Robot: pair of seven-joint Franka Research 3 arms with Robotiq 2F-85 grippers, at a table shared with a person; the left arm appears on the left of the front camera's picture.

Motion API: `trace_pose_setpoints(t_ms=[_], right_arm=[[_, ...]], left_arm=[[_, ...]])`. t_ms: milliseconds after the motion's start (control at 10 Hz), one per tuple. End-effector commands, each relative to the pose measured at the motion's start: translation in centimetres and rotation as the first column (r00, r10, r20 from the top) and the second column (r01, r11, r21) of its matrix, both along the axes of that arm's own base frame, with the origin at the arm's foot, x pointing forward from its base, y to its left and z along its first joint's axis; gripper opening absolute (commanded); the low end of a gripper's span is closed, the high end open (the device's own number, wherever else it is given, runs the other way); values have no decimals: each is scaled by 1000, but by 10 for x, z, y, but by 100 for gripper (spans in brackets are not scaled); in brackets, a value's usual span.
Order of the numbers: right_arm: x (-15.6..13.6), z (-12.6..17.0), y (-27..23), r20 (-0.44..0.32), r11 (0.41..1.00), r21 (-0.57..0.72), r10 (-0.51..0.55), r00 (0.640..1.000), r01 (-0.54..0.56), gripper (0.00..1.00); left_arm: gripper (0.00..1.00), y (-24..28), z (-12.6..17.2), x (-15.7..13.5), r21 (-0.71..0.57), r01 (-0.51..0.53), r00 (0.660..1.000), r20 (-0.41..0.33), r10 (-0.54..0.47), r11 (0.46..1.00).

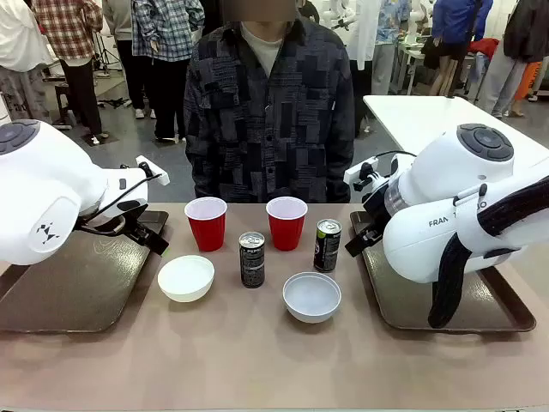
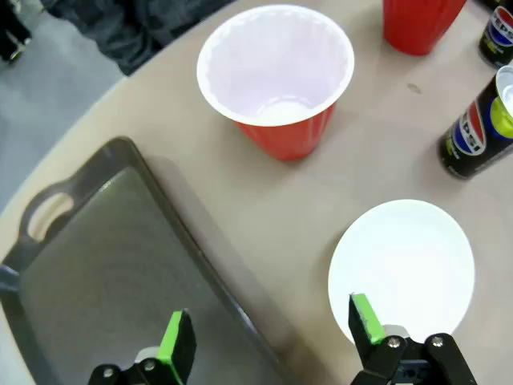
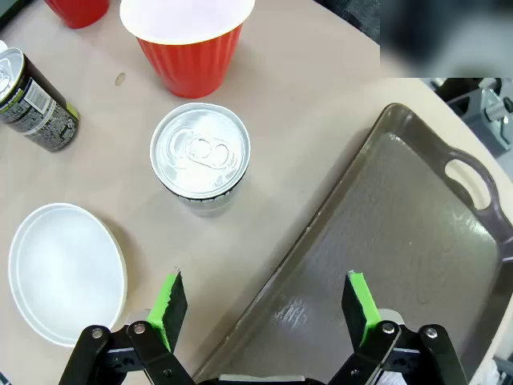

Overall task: Prepare tableware on both trays.
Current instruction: Pick up a Picnic Bowl from the table and place it on a Handle tray.

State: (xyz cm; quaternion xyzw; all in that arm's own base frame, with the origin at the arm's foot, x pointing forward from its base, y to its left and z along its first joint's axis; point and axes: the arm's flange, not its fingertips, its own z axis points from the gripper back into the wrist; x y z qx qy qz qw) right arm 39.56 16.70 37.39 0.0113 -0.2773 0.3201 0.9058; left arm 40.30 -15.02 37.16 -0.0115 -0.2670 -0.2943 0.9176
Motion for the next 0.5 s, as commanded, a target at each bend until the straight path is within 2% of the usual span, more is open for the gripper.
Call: trace_pose_setpoints(t_ms=[0, 400], right_arm=[[0, 0, 0, 0, 1000, 0, 0, 1000, 0, 100], [0, 0, 0, 0, 1000, 0, 0, 1000, 0, 100]], left_arm=[[100, 0, 0, 0, 0, 0, 1000, 0, 0, 1000], [100, 0, 0, 0, 0, 0, 1000, 0, 0, 1000]])
